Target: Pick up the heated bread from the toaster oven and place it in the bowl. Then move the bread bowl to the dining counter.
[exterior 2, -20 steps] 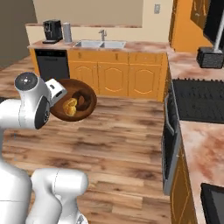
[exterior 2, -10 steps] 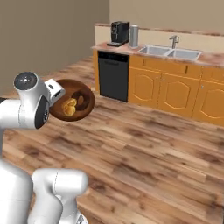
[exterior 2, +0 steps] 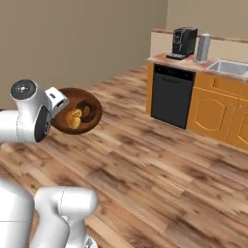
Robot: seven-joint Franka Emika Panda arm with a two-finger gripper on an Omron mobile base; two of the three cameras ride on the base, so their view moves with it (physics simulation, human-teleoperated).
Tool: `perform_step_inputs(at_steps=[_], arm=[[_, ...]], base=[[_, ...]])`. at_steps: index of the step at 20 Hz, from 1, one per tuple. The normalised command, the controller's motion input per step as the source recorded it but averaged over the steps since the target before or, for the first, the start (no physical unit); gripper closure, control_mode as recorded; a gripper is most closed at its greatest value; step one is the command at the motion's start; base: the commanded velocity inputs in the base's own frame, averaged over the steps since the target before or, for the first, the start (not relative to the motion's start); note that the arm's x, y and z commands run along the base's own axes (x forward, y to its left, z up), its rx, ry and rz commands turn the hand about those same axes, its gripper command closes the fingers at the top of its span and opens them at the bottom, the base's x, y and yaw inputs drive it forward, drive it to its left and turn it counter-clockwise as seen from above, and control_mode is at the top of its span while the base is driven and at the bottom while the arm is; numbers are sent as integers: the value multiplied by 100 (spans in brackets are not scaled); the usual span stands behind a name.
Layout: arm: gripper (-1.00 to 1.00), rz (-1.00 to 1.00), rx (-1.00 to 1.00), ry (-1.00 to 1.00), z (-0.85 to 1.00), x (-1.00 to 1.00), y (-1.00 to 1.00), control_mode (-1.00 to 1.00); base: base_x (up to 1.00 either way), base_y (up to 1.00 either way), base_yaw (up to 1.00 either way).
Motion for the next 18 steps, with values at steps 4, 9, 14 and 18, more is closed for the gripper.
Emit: perform_step_inputs(at_steps=[4,9,14,18], arm=[[100,0,0,0,0,0,0,100],[100,0,0,0,0,0,0,100],[100,0,0,0,0,0,0,100],[100,0,0,0,0,0,0,100]], base=[[100,77,24],[100,53,13],[100,44,0],[100,58,-16]])
